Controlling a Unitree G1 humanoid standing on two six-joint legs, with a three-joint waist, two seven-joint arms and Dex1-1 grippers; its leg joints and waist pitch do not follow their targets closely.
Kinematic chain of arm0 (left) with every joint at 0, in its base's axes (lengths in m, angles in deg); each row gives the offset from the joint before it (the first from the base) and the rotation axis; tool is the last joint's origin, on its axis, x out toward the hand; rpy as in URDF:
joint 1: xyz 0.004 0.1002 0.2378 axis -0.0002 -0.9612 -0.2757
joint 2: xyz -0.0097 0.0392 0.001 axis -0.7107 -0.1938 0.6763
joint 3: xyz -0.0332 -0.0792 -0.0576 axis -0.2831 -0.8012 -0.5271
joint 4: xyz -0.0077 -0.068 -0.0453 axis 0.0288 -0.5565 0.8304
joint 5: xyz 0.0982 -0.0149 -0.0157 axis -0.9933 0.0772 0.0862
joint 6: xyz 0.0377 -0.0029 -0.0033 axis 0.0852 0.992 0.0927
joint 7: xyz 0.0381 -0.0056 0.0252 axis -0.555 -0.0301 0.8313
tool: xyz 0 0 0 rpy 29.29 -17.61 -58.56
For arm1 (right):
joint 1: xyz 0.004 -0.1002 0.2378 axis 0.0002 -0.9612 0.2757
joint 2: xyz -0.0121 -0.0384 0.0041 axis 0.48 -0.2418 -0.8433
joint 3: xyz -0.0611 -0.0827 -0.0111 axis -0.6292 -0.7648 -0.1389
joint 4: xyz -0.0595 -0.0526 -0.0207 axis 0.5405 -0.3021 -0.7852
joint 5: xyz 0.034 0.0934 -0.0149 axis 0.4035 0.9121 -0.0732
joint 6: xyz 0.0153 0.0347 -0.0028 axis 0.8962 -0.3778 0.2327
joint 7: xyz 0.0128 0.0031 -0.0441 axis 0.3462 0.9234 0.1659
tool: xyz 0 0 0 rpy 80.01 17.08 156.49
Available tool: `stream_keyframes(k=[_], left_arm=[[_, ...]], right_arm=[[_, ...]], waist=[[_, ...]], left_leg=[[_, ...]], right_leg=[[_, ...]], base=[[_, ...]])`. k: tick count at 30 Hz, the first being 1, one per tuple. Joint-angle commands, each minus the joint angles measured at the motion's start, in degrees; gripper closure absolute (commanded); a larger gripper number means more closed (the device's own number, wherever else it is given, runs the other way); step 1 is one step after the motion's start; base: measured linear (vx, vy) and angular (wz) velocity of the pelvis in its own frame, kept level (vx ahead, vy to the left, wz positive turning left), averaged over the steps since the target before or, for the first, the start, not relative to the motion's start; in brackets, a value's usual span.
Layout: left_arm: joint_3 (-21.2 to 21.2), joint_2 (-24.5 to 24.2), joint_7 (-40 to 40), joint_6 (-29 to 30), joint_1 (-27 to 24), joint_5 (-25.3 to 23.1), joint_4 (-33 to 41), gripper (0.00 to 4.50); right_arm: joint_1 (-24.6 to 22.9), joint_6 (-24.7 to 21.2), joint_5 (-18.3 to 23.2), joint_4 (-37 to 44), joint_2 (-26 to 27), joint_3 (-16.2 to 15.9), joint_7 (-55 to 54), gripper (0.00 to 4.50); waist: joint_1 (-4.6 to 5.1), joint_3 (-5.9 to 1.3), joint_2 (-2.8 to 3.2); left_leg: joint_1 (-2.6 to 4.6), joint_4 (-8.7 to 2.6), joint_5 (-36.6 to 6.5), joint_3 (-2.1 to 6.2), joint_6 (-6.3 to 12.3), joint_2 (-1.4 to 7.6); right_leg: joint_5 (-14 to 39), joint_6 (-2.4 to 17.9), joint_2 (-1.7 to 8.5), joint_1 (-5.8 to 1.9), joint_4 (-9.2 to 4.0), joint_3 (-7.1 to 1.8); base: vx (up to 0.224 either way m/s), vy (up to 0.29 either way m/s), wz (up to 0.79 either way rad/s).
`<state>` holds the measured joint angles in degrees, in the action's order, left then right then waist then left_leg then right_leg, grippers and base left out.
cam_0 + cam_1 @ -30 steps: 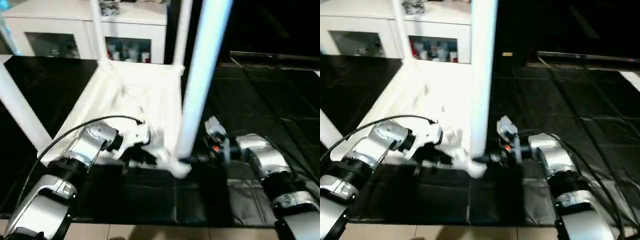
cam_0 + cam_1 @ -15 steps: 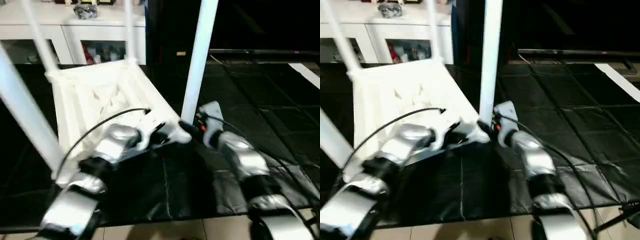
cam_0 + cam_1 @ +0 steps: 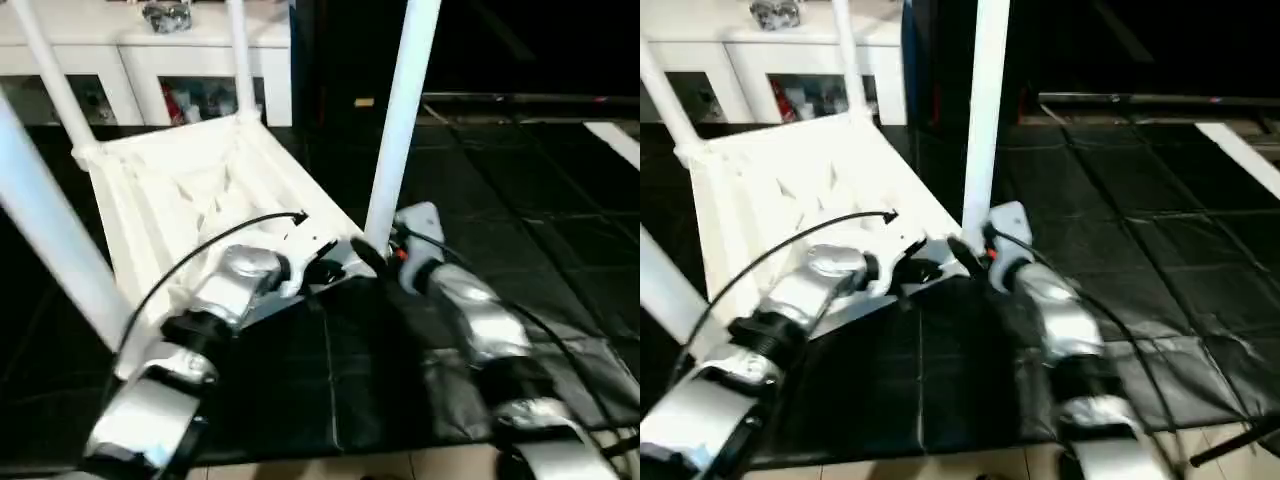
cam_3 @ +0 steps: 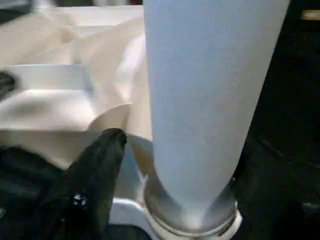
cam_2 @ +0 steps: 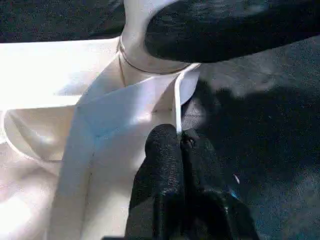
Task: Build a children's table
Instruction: Rotate leg to tighten
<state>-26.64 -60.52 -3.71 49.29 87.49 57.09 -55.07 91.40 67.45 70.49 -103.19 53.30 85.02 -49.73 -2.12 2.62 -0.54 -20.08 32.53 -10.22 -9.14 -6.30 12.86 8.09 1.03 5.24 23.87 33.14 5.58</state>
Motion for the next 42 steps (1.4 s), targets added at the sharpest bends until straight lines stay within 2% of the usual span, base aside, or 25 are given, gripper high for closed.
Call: stream_keyframes(k=[1,2,4,8,10,12,14,15,19,24,26,29,32,33,42], left_arm=[[1.67,-0.2,-2.49,-2.59,-0.16,-0.28,1.62,4.5],[3.04,-2.33,-6.43,-5.09,-0.81,-0.88,1.87,4.5],[3.57,-3.11,-7.94,-5.79,-1.05,-1.1,1.95,4.5],[5.34,-7.13,-17.74,-9.31,-1.89,-0.45,2.8,4.5],[5.68,-7.81,-19.74,-9.92,-2.1,-0.24,3.03,4.5],[6.36,-8.85,-22.21,-10.72,-2.3,-0.22,3.4,4.5],[7.59,-10.66,-26.45,-11.89,-2.5,0.03,4.2,4.5],[8.23,-11.44,-28.54,-12.48,-2.56,0.14,4.63,4.5],[9.73,-12.89,-33.36,-14.27,-2.96,0.74,5.89,4.5],[10.44,-13.49,-36.33,-15.52,-3.39,0.67,6.95,4.5],[10.7,-13.61,-36.84,-15.87,-3.49,0.6,7.28,4.5],[10.92,-13.62,-37.14,-15.82,-3.57,0.82,7.6,4.5],[11.11,-13.65,-37.28,-15.92,-3.66,0.83,7.66,4.5],[11.15,-13.65,-37.27,-15.93,-3.68,0.79,7.64,4.5],[11.06,-13.71,-37.03,-16.2,-3.46,0.31,6.92,4.5]], right_arm=[[-0.82,-0.45,1.98,1.78,0.7,-4.72,7.35,0.63],[-1.44,-0.47,2.86,2.75,-2.13,-4.96,12.41,0.5],[-1.65,-0.23,3.02,2.98,-3.26,-5.13,14.3,0.39],[-2.05,0.63,4.26,3.15,-9.31,-6.11,25.65,0.12],[-2.01,0.54,4.57,3.09,-10.1,-6.16,27.5,0.04],[-1.9,0.88,4.55,2.86,-11.38,-6.71,30.3,0.04],[-1.45,1.33,4.54,2.37,-13.36,-7.8,35.18,0.04],[-0.88,2.07,4.31,1.66,-14.01,-8.28,37.11,0.04],[0.55,2.35,5.05,0.08,-14.59,-9.08,40.9,0.04],[1.89,1.71,6.1,-1.56,-14.83,-10.22,45.75,0.53],[2.18,1.03,6.79,-1.77,-14.88,-10.48,47.59,0.79],[2.11,0.21,7.82,-1.53,-14.36,-10.46,49.04,0.86],[2.05,0.1,7.76,-1.92,-13.92,-10.56,49.75,1.22],[1.97,-0.09,7.72,-1.93,-13.87,-10.71,50.06,1.22],[2.38,-0.63,8.14,-2.95,-13.99,-11.24,51.75,1.94]], waist=[[-0.59,-4.06,0.08],[-0.63,-4.17,-0.04],[-0.76,-4.16,-0.14],[-1.34,-3.96,-0.06],[-1.67,-3.78,-0.02],[-2.21,-3.85,0.14],[-2.68,-3.99,0.13],[-2.92,-3.93,0.14],[-3.22,-4.0,-0.17],[-3.56,-4.02,-0.19],[-3.8,-3.95,-0.4],[-3.99,-3.89,-0.39],[-3.97,-3.84,-0.47],[-3.99,-3.86,-0.43],[-4.03,-3.9,-0.46]], left_leg=[[-0.5,-3.12,-10.91,-0.99,5.27,-0.34],[-0.6,-3.11,-9.77,-0.91,5.59,-0.32],[-0.52,-3.01,-9.3,-1.01,5.99,-0.29],[-0.29,-3.1,-10.11,-1.11,6.17,0.06],[-0.26,-3.12,-10.83,-1.33,5.62,0.17],[0.33,-3.14,-11.99,-1.42,4.61,0.37],[0.49,-3.09,-11.63,-1.59,4.49,0.56],[0.24,-3.07,-11.36,-1.59,4.52,0.54],[0.17,-3.05,-11.14,-1.63,4.45,0.46],[0.16,-3.0,-10.89,-1.64,4.29,0.5],[0.13,-3.02,-11.18,-1.6,4.15,0.55],[0.11,-3.04,-11.68,-1.58,3.63,0.53],[0.09,-3.03,-12.17,-1.57,3.19,0.44],[0.09,-3.05,-12.14,-1.54,3.07,0.43],[0.0,-2.9,-12.0,-1.53,3.07,0.38]], right_leg=[[12.04,11.84,2.22,-4.07,-3.44,-2.28],[10.3,12.6,2.23,-4.24,-3.18,-2.25],[9.1,13.3,2.13,-4.21,-2.95,-2.26],[10.25,14.0,2.24,-4.17,-2.95,-2.27],[11.5,13.85,2.21,-3.99,-2.96,-2.3],[12.96,13.71,2.32,-3.62,-3.07,-2.38],[11.09,14.36,2.26,-3.57,-2.71,-2.54],[10.16,14.48,2.22,-3.67,-2.49,-2.56],[10.37,14.34,2.35,-3.74,-2.36,-2.57],[11.25,14.21,2.44,-3.71,-2.32,-2.58],[12.55,13.65,2.49,-3.69,-2.35,-2.6],[14.3,12.88,2.51,-3.58,-2.51,-2.6],[15.88,12.13,2.46,-3.56,-2.66,-2.59],[16.26,11.9,2.48,-3.56,-2.7,-2.58],[15.91,12.21,2.41,-3.48,-2.56,-2.58]], base=[[0.0,0.0,0.0],[0.0,0.0,0.0],[0.0,0.0,0.0],[0.0,0.0,0.0],[0.0,0.0,0.0],[0.0,0.0,0.0],[0.0,0.0,0.0],[0.0,0.0,0.0],[0.0,0.0,0.0],[0.0,0.0,0.0],[0.0,0.0,0.0],[0.0,0.0,0.0],[0.0,0.0,0.0],[0.0,0.0,0.0],[0.0,0.0,0.0]])
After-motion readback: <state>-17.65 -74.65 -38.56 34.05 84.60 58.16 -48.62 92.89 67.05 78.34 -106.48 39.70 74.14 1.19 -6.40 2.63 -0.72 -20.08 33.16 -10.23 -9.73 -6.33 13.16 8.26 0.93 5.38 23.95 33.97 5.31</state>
